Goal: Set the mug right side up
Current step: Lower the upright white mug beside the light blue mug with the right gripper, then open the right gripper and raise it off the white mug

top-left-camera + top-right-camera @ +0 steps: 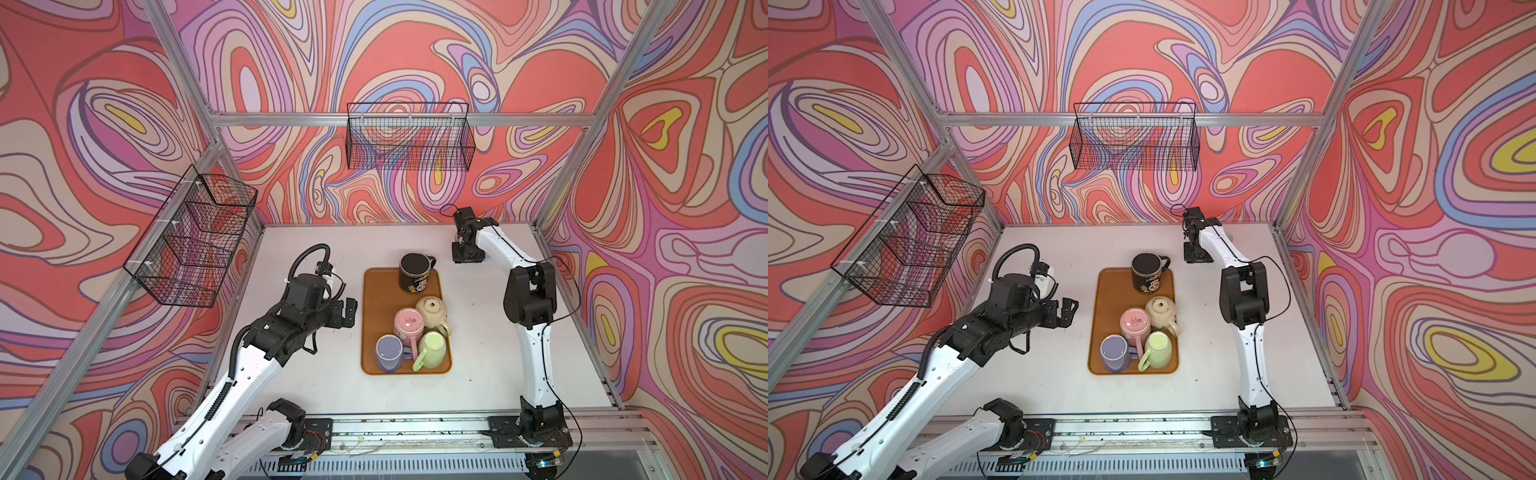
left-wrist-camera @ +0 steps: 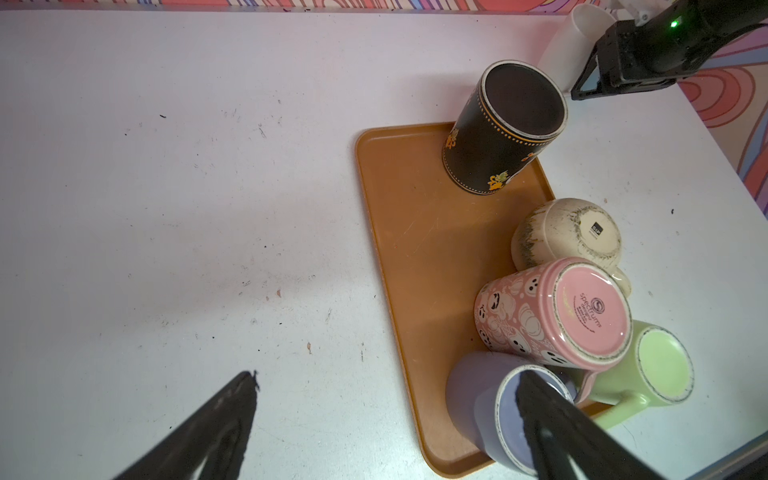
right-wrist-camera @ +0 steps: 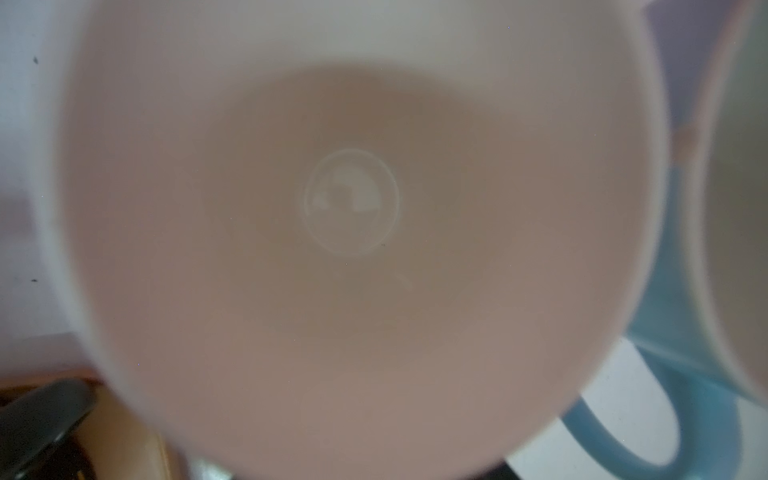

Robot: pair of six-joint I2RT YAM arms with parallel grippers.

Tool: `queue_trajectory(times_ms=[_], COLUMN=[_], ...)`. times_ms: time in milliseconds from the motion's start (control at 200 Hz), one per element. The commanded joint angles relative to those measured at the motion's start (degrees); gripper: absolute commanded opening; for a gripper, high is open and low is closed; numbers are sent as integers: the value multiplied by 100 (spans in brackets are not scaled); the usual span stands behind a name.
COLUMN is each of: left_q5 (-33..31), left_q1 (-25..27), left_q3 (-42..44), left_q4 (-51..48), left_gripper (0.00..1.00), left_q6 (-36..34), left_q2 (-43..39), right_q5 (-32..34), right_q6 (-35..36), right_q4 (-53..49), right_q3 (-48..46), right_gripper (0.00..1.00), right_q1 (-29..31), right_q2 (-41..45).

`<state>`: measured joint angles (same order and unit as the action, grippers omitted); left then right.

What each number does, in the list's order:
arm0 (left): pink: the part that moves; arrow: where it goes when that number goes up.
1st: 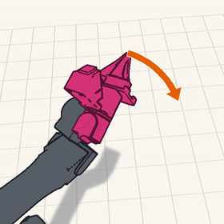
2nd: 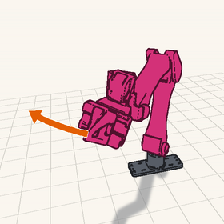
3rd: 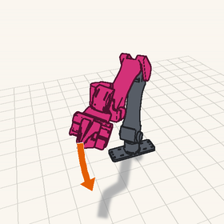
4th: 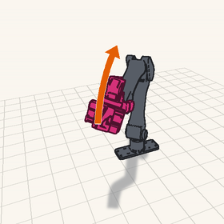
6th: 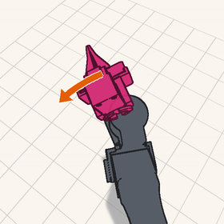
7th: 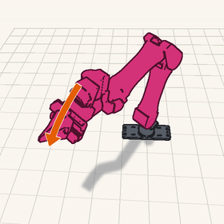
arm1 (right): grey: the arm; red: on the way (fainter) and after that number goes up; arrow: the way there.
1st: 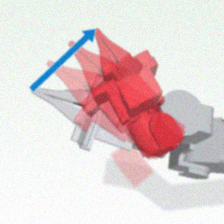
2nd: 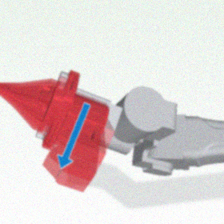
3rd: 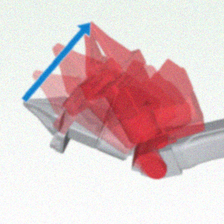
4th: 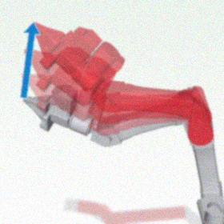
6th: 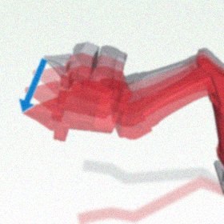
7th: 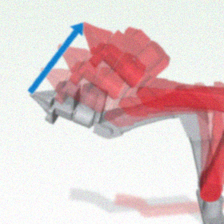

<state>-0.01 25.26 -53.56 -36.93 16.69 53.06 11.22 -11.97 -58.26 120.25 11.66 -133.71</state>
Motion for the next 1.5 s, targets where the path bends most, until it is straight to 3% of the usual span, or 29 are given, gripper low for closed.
queue_trajectory(times_ms=[0,491,761,1142,1492], left_q5=[45,58,63,43,1], left_q1=[32,41,50,78,94], left_q3=[47,39,36,40,30], left_q4=[-148,-161,-164,-182,-199], left_gripper=[100,100,100,100,100], left_q6=[-87,-113,-131,-137,-158], left_q2=[20,-20,-17,11,39], right_q5=[-65,-58,69,-115,-371], right_q6=[-15,-34,-37,-251,-265], right_q4=[34,74,96,286,159], right_q3=[-45,-565,-910,-1004,-195], right_gripper=[49,51,52,52,52], right_q1=[-23,27,545,1022,1022], right_q2=[428,1443,2001,1347,418])
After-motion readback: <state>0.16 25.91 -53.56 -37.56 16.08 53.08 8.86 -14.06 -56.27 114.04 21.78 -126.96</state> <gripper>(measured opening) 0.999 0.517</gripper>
